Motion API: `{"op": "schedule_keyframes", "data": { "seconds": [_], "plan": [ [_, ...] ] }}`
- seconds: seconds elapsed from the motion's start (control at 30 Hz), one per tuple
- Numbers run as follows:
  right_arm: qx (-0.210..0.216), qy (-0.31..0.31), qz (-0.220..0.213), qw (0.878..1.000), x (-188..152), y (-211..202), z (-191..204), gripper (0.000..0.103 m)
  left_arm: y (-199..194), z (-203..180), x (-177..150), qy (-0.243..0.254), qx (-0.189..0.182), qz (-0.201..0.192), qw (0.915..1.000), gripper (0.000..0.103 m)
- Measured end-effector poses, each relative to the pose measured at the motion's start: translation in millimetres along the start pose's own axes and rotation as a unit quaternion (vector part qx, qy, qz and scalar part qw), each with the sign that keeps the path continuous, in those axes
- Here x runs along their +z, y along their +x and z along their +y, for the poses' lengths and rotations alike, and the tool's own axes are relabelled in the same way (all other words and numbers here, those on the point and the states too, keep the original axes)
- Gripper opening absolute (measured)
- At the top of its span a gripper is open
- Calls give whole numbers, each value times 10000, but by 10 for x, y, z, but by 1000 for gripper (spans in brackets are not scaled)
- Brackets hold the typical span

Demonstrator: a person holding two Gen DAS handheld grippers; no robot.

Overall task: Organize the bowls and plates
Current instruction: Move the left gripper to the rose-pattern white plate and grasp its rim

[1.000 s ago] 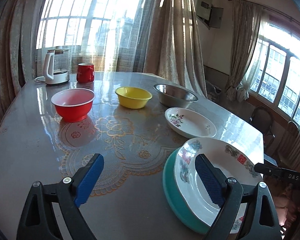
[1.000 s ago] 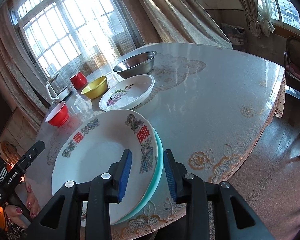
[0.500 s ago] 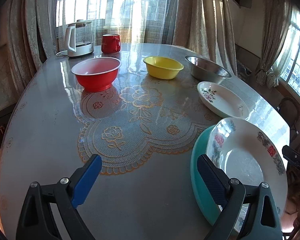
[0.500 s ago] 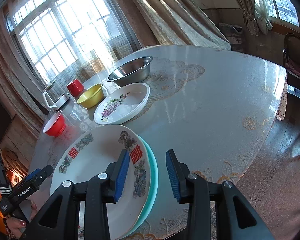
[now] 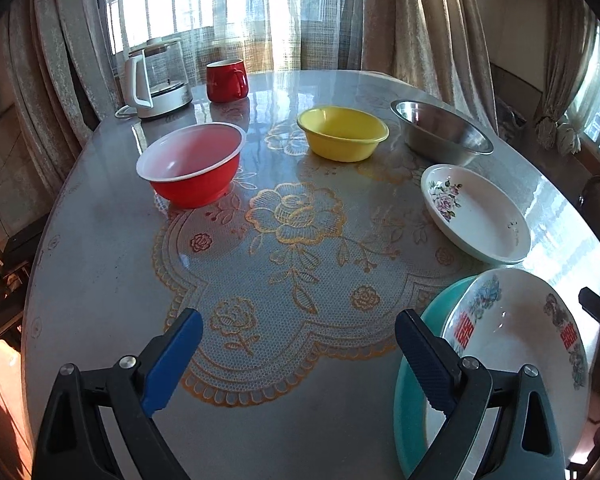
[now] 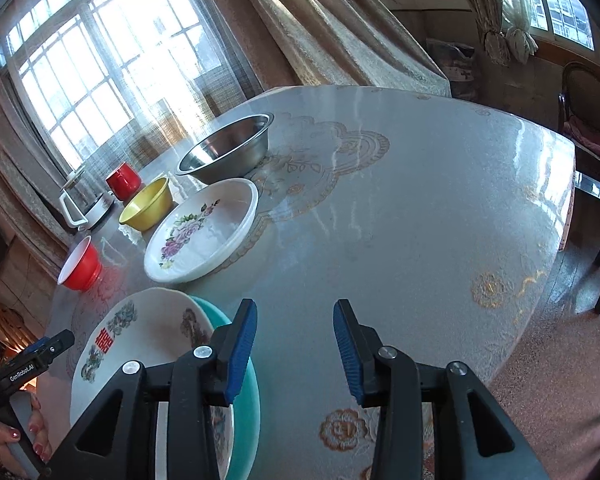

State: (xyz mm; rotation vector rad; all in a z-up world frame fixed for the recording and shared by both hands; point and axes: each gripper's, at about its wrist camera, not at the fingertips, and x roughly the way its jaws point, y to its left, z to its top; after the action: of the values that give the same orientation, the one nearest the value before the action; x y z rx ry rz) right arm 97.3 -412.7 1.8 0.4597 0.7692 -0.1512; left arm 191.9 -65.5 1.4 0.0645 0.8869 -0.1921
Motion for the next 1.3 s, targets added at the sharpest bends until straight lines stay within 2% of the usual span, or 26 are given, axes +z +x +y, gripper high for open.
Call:
{"op": "schedule_keyframes", "data": {
  "seconds": [0.1, 0.2, 0.37, 0.73, 0.8, 0.83, 0.87, 1.0, 1.07, 1.2, 1.3],
  "plan": [
    [83, -20, 145, 9999, 121, 142, -3, 41, 75, -66, 121, 86, -71, 104, 9999, 98],
    [118, -138, 272, 9995, 242, 296, 6, 43, 144, -114, 238, 148, -345, 266, 9989, 98],
    [230, -167, 419, 9987, 437, 514, -12, 43, 220, -258, 467, 403, -638, 297, 9967, 98],
    [597, -406, 615, 9955, 745, 888, 99, 43, 588, -611, 867, 798, -1192, 755, 9868, 97],
    [614, -435, 642, 9951, 773, 953, 114, 43, 683, -625, 910, 695, -1321, 901, 9847, 94],
    [656, -454, 643, 9947, 783, 980, 124, 43, 731, -637, 934, 633, -1379, 973, 9836, 90],
    [687, -509, 659, 9942, 796, 1012, 147, 43, 777, -644, 956, 576, -1402, 1048, 9829, 86],
    [938, -727, 789, 9898, 810, 1169, 220, 42, 911, -724, 1014, 566, -1429, 1216, 9806, 79],
    [1050, -715, 819, 9885, 820, 1229, 233, 37, 963, -773, 1024, 637, -1473, 1267, 9789, 76],
    [1181, -860, 793, 9861, 838, 1271, 262, 35, 1045, -878, 1005, 847, -1445, 1341, 9767, 69],
    [1188, -1054, 762, 9844, 843, 1303, 304, 29, 1108, -925, 982, 933, -1445, 1419, 9748, 62]
  ]
}}
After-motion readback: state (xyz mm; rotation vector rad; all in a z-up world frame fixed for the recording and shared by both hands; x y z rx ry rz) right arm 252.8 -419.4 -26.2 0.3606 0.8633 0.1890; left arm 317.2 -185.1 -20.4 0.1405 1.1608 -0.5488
